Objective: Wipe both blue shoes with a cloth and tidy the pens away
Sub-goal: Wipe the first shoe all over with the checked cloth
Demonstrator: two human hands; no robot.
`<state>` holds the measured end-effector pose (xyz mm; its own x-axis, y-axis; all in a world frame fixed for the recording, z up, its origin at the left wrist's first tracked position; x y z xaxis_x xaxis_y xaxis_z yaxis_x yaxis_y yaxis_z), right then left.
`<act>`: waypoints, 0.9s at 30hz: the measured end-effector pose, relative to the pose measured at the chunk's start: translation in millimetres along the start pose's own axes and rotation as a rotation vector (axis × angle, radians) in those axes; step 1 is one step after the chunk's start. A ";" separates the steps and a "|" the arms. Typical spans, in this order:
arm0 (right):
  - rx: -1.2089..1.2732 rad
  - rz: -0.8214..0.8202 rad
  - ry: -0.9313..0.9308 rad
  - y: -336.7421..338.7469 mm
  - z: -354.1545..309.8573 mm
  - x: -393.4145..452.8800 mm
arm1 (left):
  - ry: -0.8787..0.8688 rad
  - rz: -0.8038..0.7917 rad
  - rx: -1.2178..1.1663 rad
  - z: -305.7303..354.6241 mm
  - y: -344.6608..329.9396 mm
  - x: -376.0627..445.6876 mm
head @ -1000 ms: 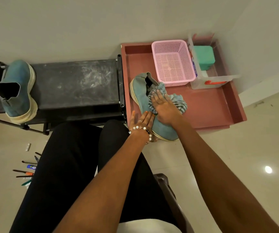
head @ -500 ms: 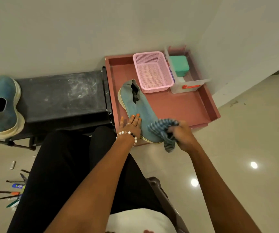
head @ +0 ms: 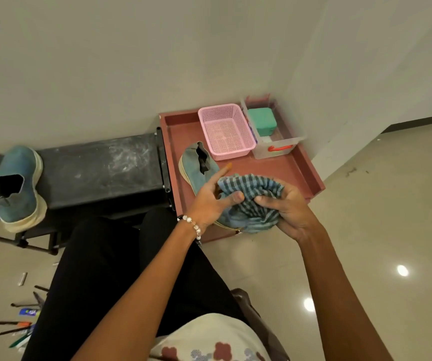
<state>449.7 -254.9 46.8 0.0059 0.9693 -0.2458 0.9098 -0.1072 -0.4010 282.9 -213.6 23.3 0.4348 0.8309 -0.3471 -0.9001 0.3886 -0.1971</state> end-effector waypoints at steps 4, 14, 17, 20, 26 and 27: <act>-0.242 0.098 0.028 7.5 -8.6 -0.6 | -0.070 0.203 0.062 9.9 -3.6 0.3; 0.033 0.102 -0.120 17.5 -0.6 -21.7 | -0.001 0.243 -0.042 17.2 0.6 -4.7; 0.124 0.148 -0.064 12.6 -0.6 -19.4 | 0.190 0.126 -0.157 11.6 -4.5 -5.3; 0.041 0.316 0.002 13.6 -5.9 -13.7 | 0.298 0.030 -0.147 5.6 -5.4 -7.1; -0.346 0.237 -0.074 29.3 0.0 -13.5 | 0.258 0.290 -0.246 -1.6 5.1 -2.3; -0.347 0.195 -0.081 31.5 3.7 -13.9 | 0.262 0.283 -0.284 -0.6 5.2 -2.8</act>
<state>476.7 -272.6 34.3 0.1719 0.9161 -0.3623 0.9810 -0.1928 -0.0220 277.0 -214.1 22.7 0.1988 0.7461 -0.6354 -0.9566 0.0067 -0.2913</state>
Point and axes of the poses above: each hand's wrist, its own x-axis towards the middle knuckle, its own y-axis out of the back of the hand, z = x × y, the point moved 3 cm from there along x, towards the middle knuckle, and after that the axes turned 6 degrees about y, right-handed, at the moved point
